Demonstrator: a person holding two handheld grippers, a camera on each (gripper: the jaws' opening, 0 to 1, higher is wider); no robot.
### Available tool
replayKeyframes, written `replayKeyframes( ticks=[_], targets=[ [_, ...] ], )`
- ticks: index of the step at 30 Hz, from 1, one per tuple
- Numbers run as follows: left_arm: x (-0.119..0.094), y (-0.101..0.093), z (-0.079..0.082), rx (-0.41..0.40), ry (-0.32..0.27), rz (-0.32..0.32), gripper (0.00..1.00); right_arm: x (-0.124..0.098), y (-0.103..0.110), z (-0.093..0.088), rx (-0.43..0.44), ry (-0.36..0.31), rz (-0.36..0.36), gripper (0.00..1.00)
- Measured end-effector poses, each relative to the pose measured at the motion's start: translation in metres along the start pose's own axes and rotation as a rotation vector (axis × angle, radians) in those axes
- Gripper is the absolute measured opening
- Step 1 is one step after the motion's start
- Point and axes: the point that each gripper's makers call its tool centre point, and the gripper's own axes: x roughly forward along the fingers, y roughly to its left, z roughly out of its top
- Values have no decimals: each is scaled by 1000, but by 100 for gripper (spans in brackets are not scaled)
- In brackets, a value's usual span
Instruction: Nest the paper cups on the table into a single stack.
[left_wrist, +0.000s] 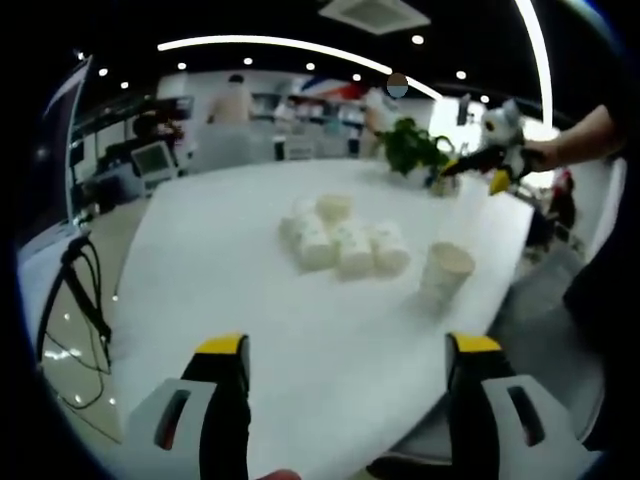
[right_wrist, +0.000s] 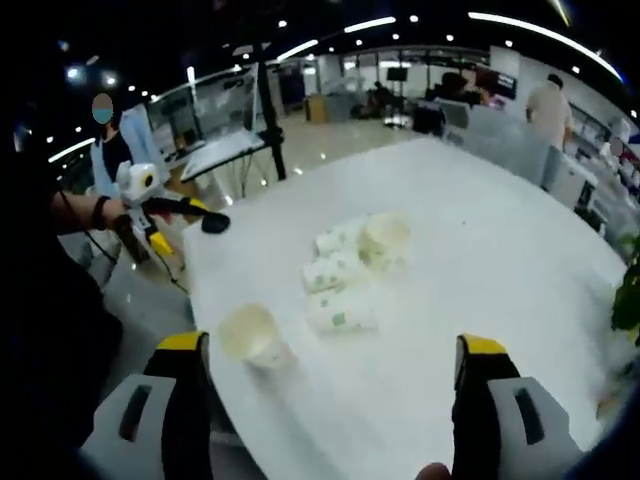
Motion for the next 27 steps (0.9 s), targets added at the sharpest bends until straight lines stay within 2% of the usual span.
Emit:
replayKeyframes(
  ticks=[15,27],
  targets=[
    [-2,3,-1,0,7,8,79,6,-18,0,19,1,-11,98],
    [-5,3,-5,-11,15,20,79,24,-35,8,27,1,5,93]
  ],
)
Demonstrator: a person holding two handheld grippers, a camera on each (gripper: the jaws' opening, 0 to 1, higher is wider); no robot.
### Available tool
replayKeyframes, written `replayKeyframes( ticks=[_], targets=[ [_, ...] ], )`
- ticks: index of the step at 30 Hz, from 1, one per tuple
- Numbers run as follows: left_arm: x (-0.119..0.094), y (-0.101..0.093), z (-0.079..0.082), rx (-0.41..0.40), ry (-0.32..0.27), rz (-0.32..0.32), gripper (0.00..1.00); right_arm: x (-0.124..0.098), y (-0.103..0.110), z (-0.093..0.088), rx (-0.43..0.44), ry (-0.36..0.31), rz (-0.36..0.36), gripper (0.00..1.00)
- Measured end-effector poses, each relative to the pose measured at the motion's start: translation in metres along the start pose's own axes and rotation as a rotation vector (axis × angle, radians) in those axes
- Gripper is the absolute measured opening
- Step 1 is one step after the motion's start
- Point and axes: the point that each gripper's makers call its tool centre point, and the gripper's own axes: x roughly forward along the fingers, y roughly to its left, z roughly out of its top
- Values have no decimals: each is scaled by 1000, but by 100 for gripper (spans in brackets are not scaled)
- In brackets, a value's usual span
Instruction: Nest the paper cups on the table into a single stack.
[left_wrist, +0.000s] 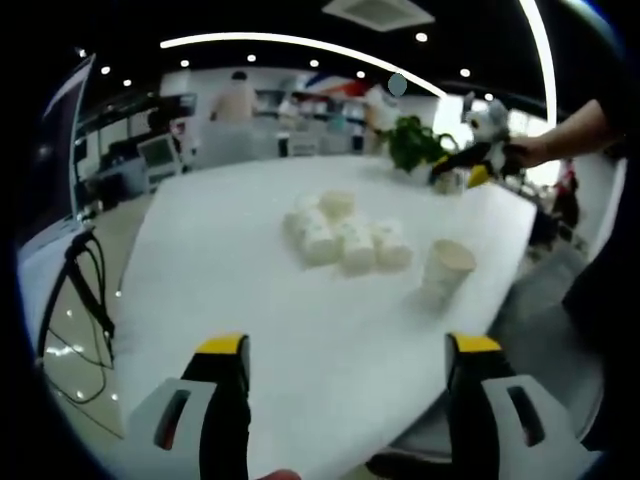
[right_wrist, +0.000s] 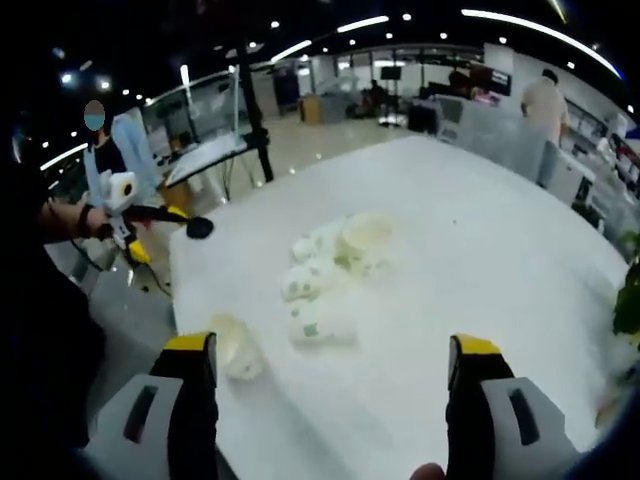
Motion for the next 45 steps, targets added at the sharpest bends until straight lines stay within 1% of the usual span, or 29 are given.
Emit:
replayKeyframes(
  ticks=[5,10,16,19,21,24,32,42,45],
  targets=[
    [-2,2,1,-2,-1,8,79,9,-5,2,-8,10,11,90],
    [-2,2,4,-1,-7,14,79,19,-9,6,7,11,26,88],
    [-1,3,6,-6,-9,20,79,30,-14,5,11,20,40,85],
    [-1,4,5,-12,-5,24,79,34,-11,7,26,17,67,85],
    [-1,3,4,-15,-5,24,79,38,-10,7,15,21,72,84],
    [-1,4,3,-18,0,27,79,43,-11,5,22,29,84,82],
    [-1,5,5,-24,-1,38,79,55,-12,5,35,37,115,75],
    [1,5,7,-31,1,44,78,68,-10,3,54,49,168,60],
    [1,5,7,-32,3,48,78,73,-9,2,68,56,179,59]
  ],
)
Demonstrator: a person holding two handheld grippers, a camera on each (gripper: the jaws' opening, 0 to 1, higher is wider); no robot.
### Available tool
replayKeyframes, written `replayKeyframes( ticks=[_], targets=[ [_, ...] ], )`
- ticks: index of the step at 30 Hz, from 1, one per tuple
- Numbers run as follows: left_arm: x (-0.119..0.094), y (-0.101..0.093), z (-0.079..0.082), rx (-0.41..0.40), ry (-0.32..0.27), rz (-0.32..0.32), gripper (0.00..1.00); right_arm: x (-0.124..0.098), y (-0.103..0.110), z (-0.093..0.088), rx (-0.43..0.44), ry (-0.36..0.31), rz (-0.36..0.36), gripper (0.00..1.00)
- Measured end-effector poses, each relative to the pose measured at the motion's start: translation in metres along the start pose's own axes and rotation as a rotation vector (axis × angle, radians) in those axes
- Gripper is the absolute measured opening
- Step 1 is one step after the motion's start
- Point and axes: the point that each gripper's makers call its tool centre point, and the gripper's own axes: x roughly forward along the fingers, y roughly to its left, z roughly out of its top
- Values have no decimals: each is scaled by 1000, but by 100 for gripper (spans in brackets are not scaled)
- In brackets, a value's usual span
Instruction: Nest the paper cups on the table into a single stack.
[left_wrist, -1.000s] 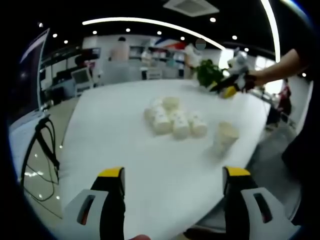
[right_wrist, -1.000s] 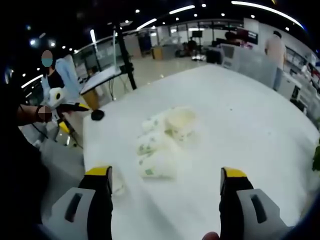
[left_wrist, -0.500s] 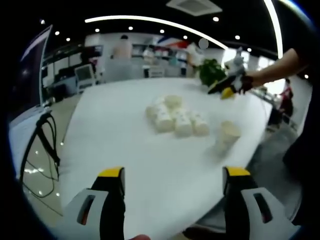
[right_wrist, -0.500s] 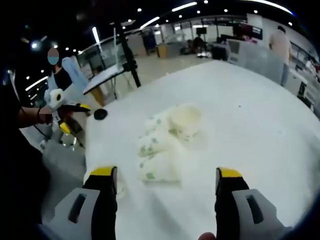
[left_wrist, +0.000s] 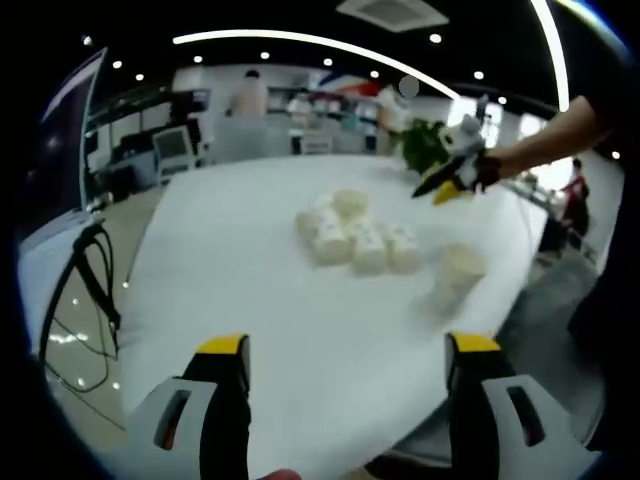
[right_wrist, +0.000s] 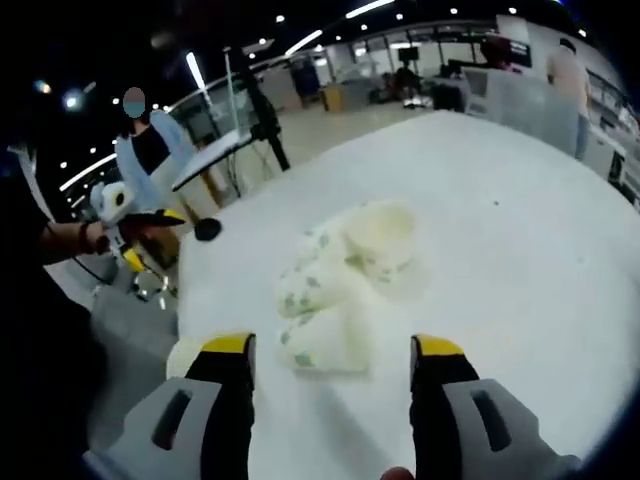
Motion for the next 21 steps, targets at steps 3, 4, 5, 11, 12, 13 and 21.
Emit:
replayKeyframes(
  ticks=[3,4,5,11,12,13,21],
  targets=[
    [-1,1,0,-5,2,6,78,5,0,0,-3,2,8,58],
    [-1,2,0,-6,2,9,78,7,1,-1,-4,6,13,57],
    [-1,2,0,-6,3,11,78,8,1,-1,-2,7,16,57],
    [-2,3,0,-8,10,18,78,17,-4,-3,7,14,32,53],
    [-2,3,0,-8,10,19,78,17,-4,-3,9,14,36,52],
    [-2,3,0,-8,11,20,78,17,-4,-3,10,14,37,51],
    [0,5,1,-13,14,29,78,21,-6,-8,29,20,66,40]
  ],
)
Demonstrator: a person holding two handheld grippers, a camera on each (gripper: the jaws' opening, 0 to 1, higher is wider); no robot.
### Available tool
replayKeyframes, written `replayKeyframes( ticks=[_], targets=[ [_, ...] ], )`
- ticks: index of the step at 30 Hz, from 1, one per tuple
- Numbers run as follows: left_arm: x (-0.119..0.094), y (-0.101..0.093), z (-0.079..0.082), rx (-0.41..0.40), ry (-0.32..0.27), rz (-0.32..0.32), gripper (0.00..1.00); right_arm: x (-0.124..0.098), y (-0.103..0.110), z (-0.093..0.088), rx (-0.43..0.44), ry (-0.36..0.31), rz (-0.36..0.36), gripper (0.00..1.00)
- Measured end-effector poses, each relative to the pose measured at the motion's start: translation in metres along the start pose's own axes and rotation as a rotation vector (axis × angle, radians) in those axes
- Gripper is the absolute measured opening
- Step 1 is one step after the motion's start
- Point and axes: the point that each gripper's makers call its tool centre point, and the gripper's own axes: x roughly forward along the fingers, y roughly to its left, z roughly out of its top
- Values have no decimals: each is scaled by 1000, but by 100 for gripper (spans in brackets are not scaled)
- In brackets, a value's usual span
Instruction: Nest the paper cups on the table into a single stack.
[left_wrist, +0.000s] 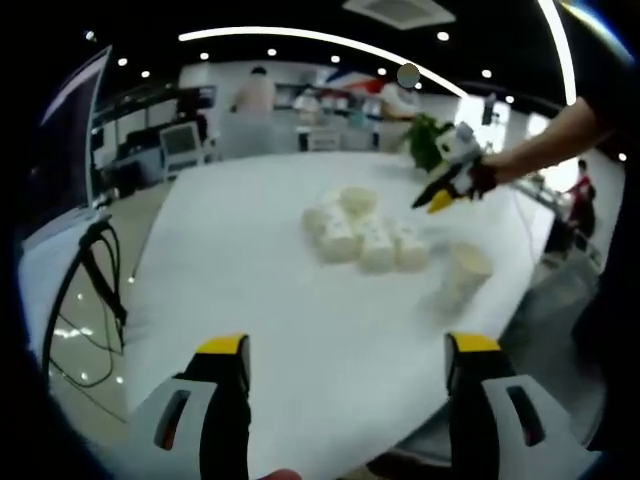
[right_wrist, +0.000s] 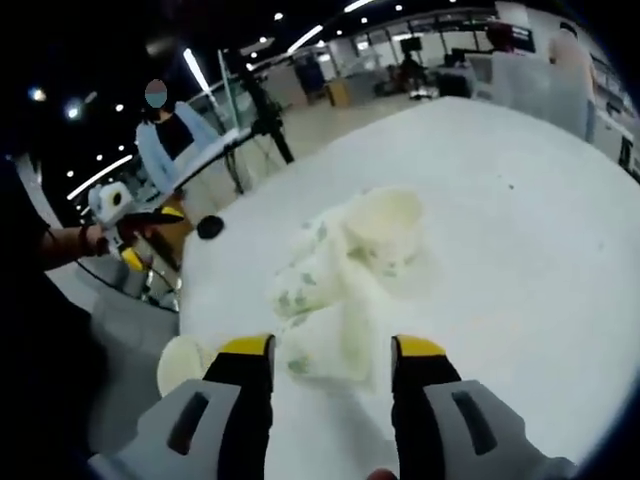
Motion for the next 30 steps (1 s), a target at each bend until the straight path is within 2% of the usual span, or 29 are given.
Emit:
replayKeyframes(
  ticks=[14,30],
  targets=[
    [1,-1,-2,8,15,7,78,5,4,-5,37,2,58,21],
    [0,-2,-6,2,25,14,78,11,3,-10,66,10,84,13]
  ],
)
